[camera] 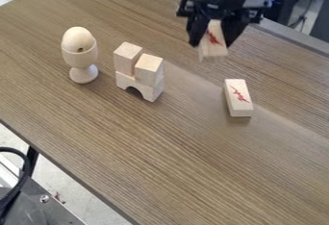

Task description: Put the left bottom the right

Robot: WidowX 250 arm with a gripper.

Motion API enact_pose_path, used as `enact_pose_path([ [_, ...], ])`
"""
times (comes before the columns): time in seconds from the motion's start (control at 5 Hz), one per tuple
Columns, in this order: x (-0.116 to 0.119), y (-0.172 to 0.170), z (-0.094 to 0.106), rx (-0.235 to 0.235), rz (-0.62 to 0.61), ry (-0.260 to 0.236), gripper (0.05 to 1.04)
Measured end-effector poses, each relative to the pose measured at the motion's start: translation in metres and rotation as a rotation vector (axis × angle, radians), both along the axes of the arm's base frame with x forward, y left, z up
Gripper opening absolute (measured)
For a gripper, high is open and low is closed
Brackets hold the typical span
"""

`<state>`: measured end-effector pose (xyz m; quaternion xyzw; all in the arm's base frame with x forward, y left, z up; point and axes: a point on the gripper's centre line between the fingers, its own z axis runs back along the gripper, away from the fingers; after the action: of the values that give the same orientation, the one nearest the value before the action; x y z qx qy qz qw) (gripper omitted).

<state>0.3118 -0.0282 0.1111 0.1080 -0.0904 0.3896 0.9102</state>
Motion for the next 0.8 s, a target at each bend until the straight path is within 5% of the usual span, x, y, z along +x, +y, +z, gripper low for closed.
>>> enact_pose_path([
  [0.8, 0.016, -0.026, -0.04, -0.089, 0.072, 0.129, 0.568],
])
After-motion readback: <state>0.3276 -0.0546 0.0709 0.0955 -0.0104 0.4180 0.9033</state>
